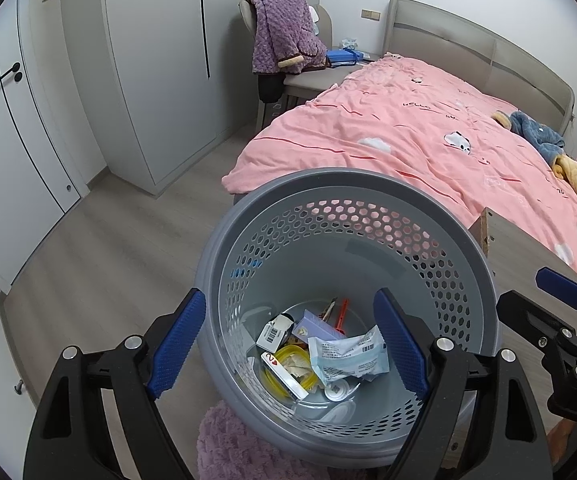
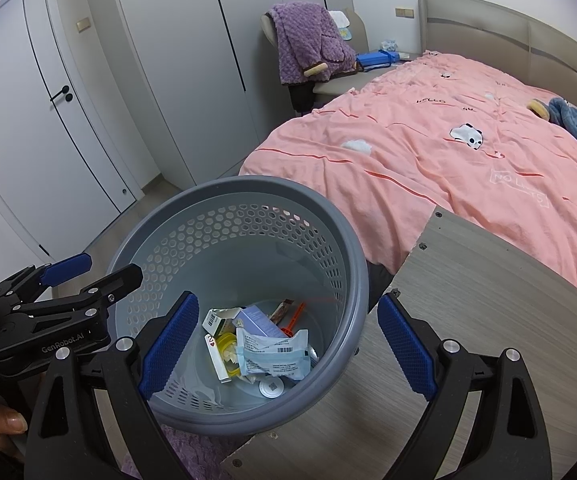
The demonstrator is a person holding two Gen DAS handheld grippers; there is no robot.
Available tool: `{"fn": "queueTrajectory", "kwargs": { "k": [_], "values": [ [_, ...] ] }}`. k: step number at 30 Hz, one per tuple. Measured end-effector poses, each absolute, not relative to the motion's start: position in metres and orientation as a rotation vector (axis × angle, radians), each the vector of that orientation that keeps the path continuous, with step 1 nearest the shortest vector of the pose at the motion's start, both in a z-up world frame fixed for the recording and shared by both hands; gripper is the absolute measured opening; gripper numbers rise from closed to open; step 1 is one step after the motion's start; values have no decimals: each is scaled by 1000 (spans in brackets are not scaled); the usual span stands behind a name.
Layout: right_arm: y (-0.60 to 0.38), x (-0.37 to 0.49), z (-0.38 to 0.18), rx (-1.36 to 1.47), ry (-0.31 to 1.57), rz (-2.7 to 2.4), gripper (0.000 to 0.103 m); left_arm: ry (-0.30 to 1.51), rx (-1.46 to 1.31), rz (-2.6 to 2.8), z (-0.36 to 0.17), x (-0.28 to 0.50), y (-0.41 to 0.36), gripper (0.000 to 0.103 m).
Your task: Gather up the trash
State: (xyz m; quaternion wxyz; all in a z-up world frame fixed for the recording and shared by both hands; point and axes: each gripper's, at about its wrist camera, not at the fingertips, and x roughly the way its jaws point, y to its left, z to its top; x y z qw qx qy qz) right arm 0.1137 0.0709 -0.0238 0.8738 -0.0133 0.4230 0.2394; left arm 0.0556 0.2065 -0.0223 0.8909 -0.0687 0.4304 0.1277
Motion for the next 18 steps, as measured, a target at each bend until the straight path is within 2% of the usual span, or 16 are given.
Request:
{"fn": "queueTrajectory", "kwargs": {
  "k": [18],
  "values": [
    [71,114,-23,-28,884,500,89,888,-131,271,-19,57,206,82]
  ]
}}
